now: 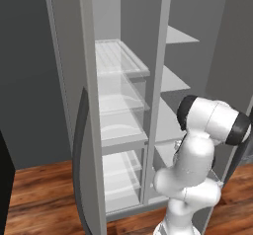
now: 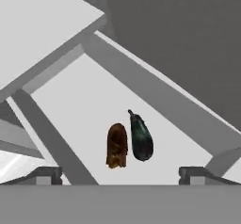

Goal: Take the sweet potato and eggplant from the fridge shelf and place them in the freezer drawer to begin freezing them.

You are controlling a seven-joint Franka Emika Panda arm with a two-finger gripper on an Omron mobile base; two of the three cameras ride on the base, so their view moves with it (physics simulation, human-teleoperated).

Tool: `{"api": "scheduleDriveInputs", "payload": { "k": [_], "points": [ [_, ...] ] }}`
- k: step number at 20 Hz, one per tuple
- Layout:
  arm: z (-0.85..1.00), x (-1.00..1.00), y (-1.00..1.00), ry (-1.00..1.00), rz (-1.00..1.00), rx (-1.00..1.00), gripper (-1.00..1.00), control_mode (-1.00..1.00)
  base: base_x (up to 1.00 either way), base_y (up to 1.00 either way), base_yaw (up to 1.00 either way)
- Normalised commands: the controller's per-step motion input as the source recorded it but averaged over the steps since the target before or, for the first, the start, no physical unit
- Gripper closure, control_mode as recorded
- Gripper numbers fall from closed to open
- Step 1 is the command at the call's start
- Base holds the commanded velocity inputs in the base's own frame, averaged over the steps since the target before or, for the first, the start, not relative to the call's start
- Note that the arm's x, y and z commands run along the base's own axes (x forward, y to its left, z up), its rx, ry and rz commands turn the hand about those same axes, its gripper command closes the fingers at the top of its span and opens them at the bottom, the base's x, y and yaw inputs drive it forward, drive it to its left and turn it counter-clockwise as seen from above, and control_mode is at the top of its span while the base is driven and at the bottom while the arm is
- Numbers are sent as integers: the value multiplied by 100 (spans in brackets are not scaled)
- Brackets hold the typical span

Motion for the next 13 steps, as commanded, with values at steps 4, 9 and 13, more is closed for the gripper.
{"api": "scheduleDriveInputs", "payload": {
  "k": [4, 9, 13],
  "points": [
    [100, -97, 27, -28, 0, 0, -100, -100, 0, 0, 0],
    [99, -98, 54, -45, 2, -9, -100, -100, 0, 0, 0],
    [0, -9, -4, -4, 0, 1, -100, -100, 0, 0, 0]
  ]
}}
